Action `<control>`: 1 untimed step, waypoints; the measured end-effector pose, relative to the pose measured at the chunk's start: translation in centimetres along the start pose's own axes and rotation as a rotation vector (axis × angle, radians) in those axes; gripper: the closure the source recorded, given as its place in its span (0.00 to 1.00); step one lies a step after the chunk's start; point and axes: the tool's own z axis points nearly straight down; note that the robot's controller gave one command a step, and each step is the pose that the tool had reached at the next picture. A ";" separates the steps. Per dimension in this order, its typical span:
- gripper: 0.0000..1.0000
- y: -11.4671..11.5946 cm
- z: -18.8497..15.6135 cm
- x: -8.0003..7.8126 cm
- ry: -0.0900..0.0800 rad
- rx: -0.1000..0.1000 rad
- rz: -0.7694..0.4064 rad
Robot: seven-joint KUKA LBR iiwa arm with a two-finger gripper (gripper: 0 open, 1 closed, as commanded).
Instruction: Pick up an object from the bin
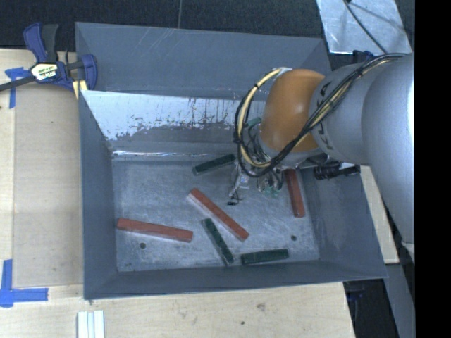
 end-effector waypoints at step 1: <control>0.00 -0.1 0.1 0.1 0.003 0.001 0.000</control>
Offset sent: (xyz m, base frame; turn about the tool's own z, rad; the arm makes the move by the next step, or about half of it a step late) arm 0.0000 0.0000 0.0000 0.0000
